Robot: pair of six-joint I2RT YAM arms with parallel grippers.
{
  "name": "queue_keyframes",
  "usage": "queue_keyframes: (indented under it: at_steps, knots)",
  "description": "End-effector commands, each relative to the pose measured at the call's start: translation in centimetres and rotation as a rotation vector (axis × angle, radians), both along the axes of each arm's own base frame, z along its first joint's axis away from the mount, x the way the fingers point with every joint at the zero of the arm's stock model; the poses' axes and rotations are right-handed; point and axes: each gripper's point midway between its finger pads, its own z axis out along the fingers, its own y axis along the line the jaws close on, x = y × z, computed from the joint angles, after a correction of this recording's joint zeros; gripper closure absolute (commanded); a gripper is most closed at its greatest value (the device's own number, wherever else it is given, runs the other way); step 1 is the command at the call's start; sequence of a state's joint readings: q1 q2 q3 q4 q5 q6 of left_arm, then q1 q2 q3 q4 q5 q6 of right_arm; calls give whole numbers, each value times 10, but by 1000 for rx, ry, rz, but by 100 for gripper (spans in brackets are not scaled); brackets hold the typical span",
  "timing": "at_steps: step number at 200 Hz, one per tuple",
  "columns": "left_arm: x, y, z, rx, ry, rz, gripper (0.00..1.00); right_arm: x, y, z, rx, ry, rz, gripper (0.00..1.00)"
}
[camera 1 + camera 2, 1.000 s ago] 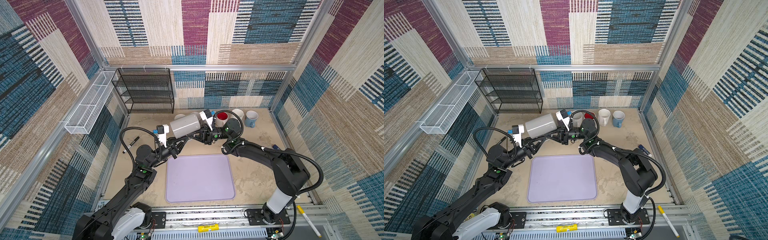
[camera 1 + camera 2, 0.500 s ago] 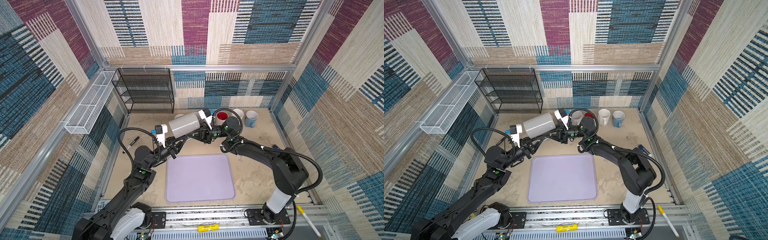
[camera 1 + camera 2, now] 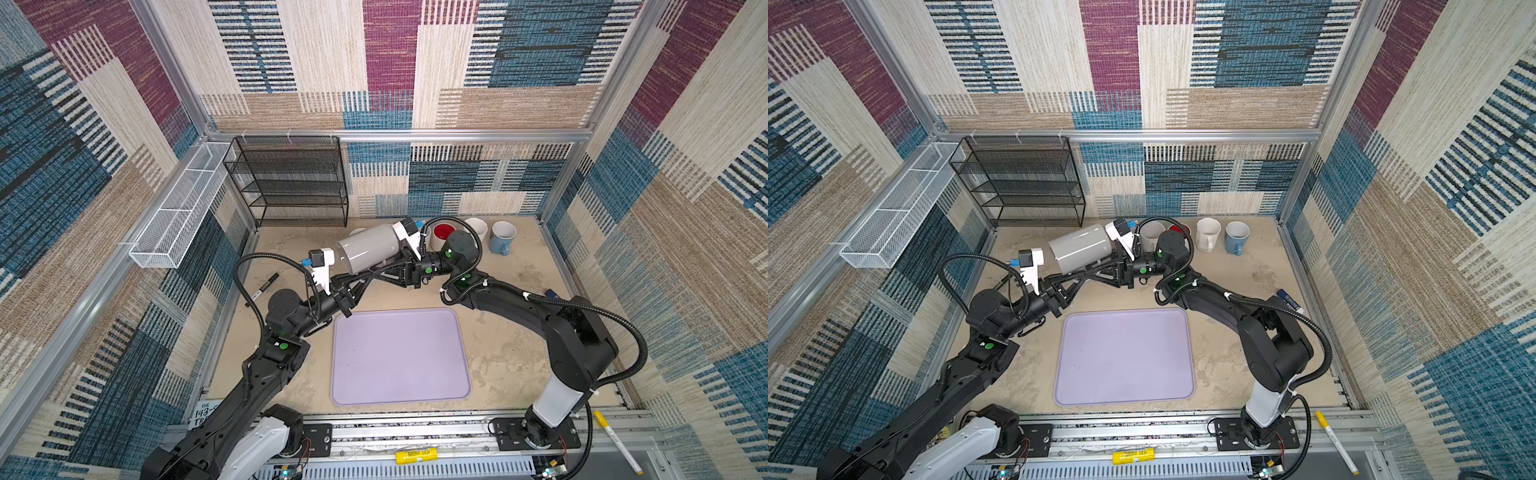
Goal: Turn the mug right side up
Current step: 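Close the left gripper on the grey mug's base held by the right gripper, then open the right gripper and draw it back while the left gripper holds the mug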
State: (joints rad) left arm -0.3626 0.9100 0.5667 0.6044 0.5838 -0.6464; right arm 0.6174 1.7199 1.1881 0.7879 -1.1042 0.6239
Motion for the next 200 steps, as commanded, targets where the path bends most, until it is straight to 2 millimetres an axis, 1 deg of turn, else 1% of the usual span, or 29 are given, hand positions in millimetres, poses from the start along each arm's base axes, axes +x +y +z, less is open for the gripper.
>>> queue_keyframes:
  at_steps: [1,10,47,72,78,90,116,135,172,188,200]
  knots:
    - [-1,5,22,-12,-104,37,100,3,-5,7,20,-9,-24,55]
    - [-1,5,22,-12,-106,38,100,4,-8,6,21,-5,-30,53]
    - [-2,6,22,-13,-113,44,100,9,-15,0,17,10,-57,51]
    - [2,7,19,5,-93,62,100,10,-20,-6,8,24,-76,51]
    - [6,8,9,30,-49,73,100,11,-21,-10,3,32,-80,51]
    - [10,9,4,51,-22,94,100,10,-24,-16,-7,45,-88,51]
    - [15,12,-6,80,6,125,100,5,-28,-41,-42,95,-103,51]
    - [19,13,-14,93,21,139,100,3,-32,-53,-59,116,-126,51]
    - [27,16,-35,143,66,164,100,3,-37,-65,-99,125,-158,51]
    - [31,17,-48,165,82,179,100,3,-38,-67,-106,126,-165,51]
    - [33,20,-63,183,106,193,100,3,-38,-67,-106,128,-170,51]
